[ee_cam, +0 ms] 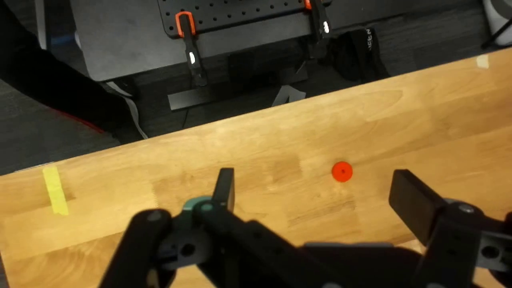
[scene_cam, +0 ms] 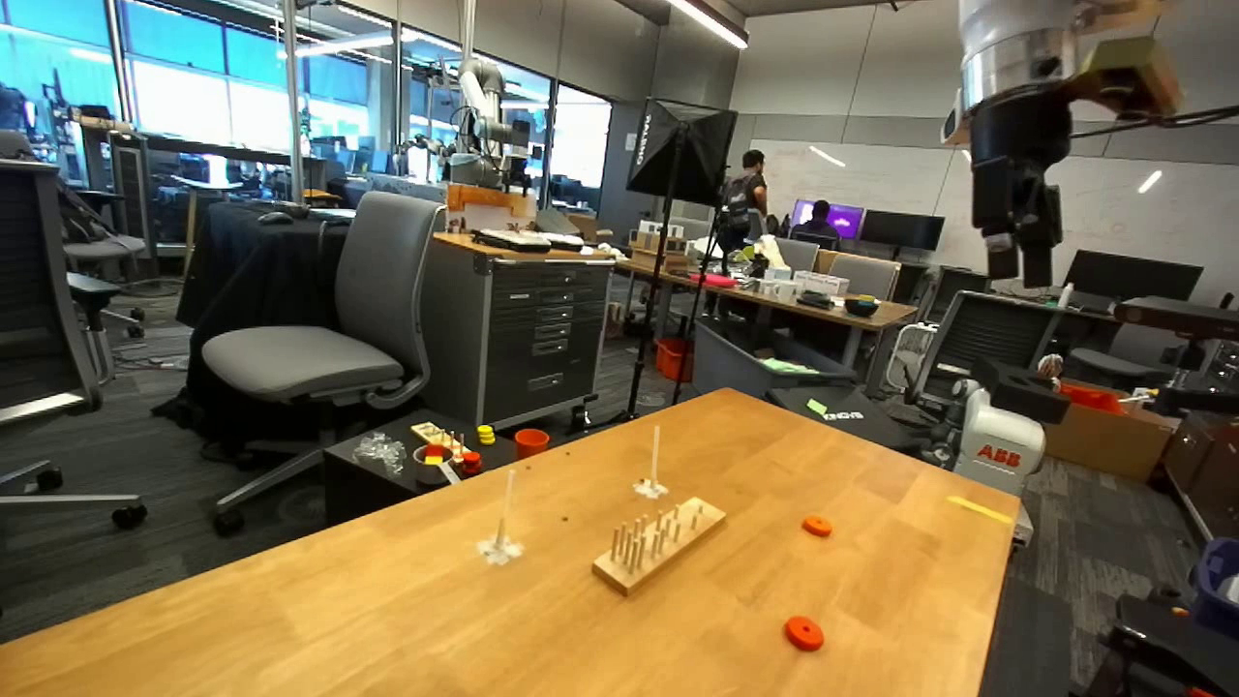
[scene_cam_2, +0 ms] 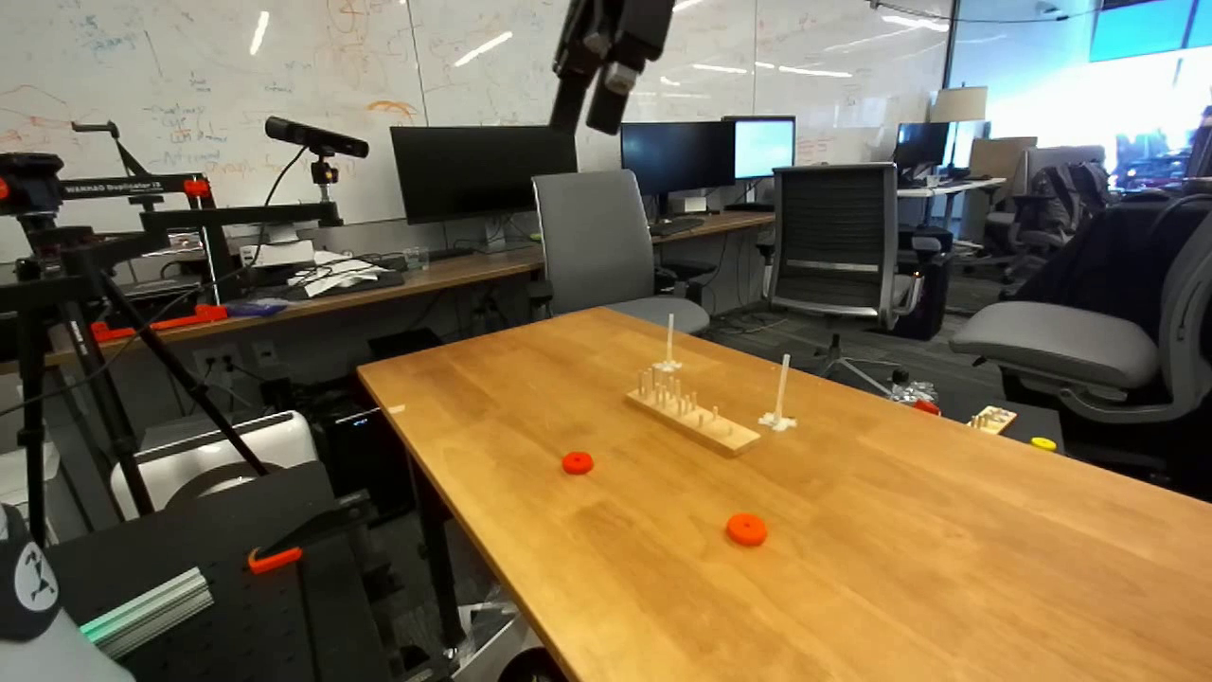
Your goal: Put the right orange object on the wooden board
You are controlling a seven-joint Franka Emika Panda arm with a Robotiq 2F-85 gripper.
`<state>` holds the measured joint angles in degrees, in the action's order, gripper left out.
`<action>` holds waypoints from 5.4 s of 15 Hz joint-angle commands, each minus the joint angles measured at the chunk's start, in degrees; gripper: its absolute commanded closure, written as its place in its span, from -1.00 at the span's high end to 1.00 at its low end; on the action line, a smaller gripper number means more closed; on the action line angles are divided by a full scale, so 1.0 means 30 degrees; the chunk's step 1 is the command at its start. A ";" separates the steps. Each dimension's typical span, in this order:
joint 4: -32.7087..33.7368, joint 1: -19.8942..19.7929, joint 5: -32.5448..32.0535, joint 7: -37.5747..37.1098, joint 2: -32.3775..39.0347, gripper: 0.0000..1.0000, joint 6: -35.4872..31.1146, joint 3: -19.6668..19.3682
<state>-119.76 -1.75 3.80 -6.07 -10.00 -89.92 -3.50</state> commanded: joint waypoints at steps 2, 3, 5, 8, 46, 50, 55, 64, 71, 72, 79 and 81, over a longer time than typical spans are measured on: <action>0.5614 -0.0695 0.1481 -0.2449 0.5770 1.00 0.2245 -0.0331; 0.2736 -0.0587 0.0701 -0.1324 0.3425 1.00 0.0551 -0.0207; 0.3245 -0.0636 0.0757 -0.1377 0.4460 1.00 0.0580 -0.0249; 0.3174 -0.0619 0.0757 -0.1377 0.4225 1.00 0.0586 -0.0200; 1.1258 0.0021 -0.1790 -0.9801 1.7277 1.00 -0.4013 -0.2539; 1.0216 0.0742 -0.4383 -0.8660 1.7018 1.00 -0.3815 -0.3020; 0.9296 0.0632 -0.4293 -0.8976 1.7191 1.00 -0.5697 -0.2634; 0.7232 -0.0267 -0.1476 -0.8071 1.6238 1.00 -1.0138 -0.1791; 0.5382 -0.1358 0.1722 -0.4371 1.6617 1.00 -1.4591 -0.0680; 0.6271 -0.0777 0.1210 -0.5429 1.7092 1.00 -1.3720 -0.1274; 0.5752 -0.0682 0.1222 -0.5383 1.7177 1.00 -1.4458 -0.1319; 0.5548 -0.0611 0.1186 -0.5378 1.7168 1.00 -1.4669 -0.1320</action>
<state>-101.68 -4.44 7.14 -22.31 42.04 -132.08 -6.93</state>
